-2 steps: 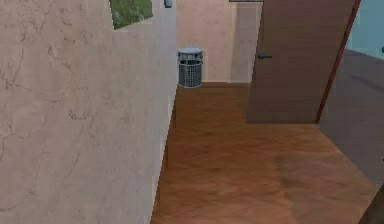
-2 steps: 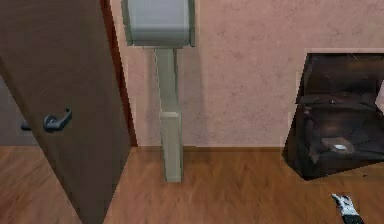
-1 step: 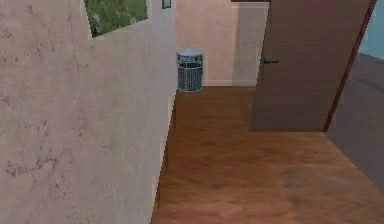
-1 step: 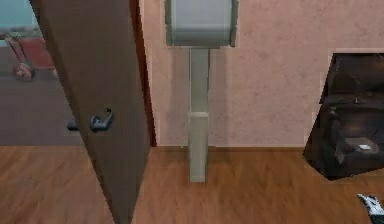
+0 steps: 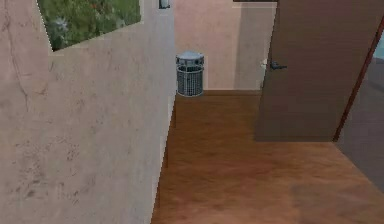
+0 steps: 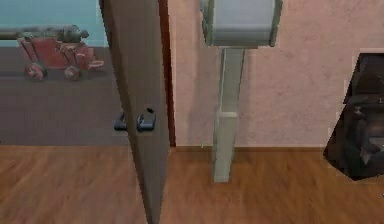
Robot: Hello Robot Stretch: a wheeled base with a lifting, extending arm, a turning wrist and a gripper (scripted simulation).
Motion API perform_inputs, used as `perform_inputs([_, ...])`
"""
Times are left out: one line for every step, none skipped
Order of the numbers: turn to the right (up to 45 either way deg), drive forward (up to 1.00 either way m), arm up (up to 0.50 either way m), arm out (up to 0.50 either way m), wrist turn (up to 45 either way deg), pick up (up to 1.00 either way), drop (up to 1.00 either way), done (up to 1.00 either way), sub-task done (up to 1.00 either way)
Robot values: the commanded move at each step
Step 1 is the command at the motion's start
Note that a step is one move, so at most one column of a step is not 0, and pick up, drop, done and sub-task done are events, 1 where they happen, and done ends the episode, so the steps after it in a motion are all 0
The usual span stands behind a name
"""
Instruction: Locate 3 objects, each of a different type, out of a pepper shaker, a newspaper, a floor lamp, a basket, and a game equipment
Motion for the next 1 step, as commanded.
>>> perform_inputs([45.0, 0.0, 0.0, 0.0, 0.0, 0.0, 0.0, 0.0, 0.0])
